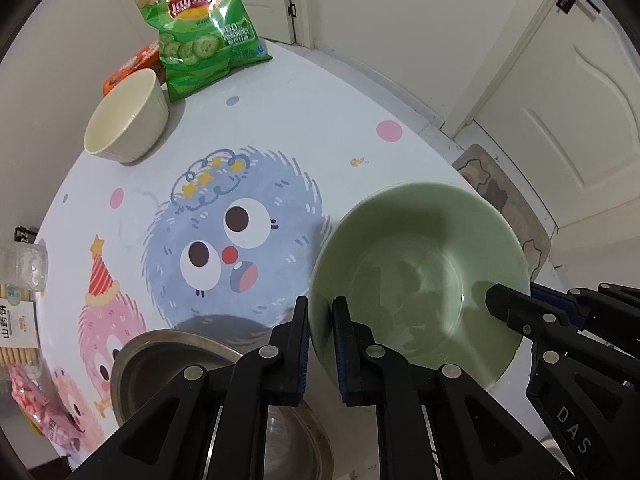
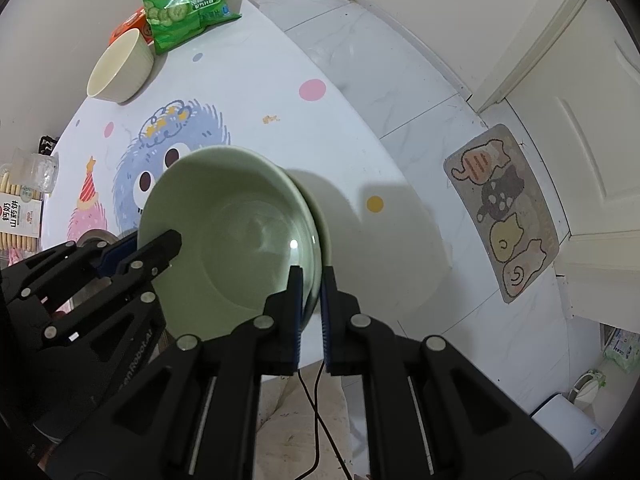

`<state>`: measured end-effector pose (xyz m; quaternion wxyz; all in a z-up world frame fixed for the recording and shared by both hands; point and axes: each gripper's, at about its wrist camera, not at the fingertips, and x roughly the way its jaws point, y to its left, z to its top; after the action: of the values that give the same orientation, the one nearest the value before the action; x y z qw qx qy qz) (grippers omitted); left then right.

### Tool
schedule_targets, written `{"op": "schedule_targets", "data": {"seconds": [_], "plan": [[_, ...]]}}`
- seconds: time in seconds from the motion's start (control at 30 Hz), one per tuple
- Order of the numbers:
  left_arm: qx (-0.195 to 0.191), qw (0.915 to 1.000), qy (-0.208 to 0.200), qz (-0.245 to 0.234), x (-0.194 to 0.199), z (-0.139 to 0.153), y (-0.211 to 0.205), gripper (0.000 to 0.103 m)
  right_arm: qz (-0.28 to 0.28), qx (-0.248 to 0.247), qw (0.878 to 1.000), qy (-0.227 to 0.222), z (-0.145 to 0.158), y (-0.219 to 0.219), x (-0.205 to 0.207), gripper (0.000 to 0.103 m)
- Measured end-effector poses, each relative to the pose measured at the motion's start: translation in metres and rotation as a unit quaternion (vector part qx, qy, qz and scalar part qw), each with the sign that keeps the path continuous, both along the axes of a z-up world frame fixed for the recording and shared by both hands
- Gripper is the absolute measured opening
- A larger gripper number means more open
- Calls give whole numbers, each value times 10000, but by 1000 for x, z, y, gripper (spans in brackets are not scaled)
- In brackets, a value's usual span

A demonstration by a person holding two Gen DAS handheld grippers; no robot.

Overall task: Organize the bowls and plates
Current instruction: 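Carry the pale green bowl with both grippers to the steel bowls and lower it, then open both grippers to release the pale green bowl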

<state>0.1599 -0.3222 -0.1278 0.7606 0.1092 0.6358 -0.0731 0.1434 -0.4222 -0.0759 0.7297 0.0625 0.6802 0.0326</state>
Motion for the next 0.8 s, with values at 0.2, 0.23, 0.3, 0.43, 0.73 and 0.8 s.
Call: {"op": "schedule_targets", "data": {"seconds": [0.2, 0.23, 0.3, 0.43, 0.73, 0.8], "plan": [[38, 9998, -218, 17, 0, 11, 6, 27, -33, -7, 9999, -98, 7, -1, -2, 12], [4, 9997, -232, 37, 0, 14, 10, 33, -43, 3, 9999, -135, 10, -1, -2, 15], [-63, 9995, -296, 67, -1, 21, 17, 54, -58, -15, 9997, -225, 18, -1, -3, 26], [-145, 9977, -627, 205, -4, 46, 36, 72, -64, -106, 9986, -506, 41, 0, -6, 37], [-172, 9878, -1265, 889, 17, 97, 99, 84, 105, 145, 9911, -1317, 108, 33, 11, 62], [-170, 9866, -1281, 1000, 26, 99, 115, 85, 191, 303, 9893, -1415, 113, 46, 21, 67]]}}
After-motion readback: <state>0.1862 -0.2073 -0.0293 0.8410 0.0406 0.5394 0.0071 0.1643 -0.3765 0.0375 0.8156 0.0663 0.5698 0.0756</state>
